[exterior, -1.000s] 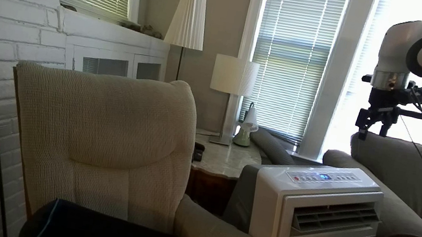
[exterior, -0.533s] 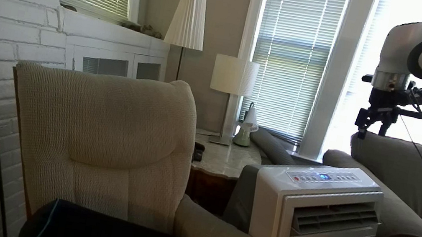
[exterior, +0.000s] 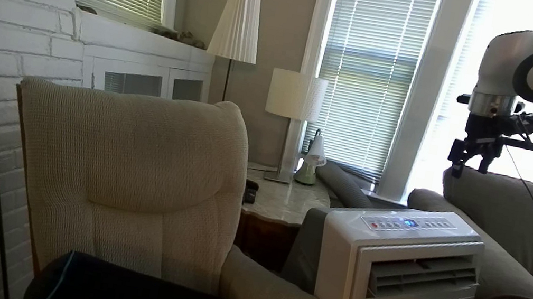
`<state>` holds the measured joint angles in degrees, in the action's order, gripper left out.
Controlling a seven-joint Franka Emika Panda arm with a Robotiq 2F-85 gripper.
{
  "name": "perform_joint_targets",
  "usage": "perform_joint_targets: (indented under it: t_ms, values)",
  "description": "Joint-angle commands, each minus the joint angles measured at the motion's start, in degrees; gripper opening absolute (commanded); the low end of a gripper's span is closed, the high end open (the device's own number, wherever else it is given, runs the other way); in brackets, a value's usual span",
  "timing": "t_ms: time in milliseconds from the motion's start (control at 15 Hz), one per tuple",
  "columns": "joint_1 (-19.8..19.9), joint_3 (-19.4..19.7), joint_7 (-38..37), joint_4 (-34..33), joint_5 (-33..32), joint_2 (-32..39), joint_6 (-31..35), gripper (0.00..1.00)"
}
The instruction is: Turn on the air conditioner, then press some random buttons
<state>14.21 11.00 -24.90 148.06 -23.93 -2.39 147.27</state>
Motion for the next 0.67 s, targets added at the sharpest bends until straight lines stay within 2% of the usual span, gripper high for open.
perform_joint_targets:
  t_ms: [0, 133, 200, 267, 400, 600]
  values:
    - [0.10, 0.50, -0.70, -1.37, -0.80, 2.69, 1.61, 1.00]
    - [0.03, 0.89, -1.10, -1.83, -1.31, 4.03, 2.68, 1.00]
    - [-0.02, 1.16, -0.84, -2.04, -1.27, 4.83, 3.40, 0.96]
    - [-0.09, 1.43, -1.03, -2.19, -1.55, 5.47, 3.99, 0.74]
    - [-0.32, 2.08, -0.68, -2.63, -1.41, 7.11, 5.53, 0.69]
    - [-0.98, 3.20, -0.69, -3.19, -1.51, 9.72, 7.67, 0.45]
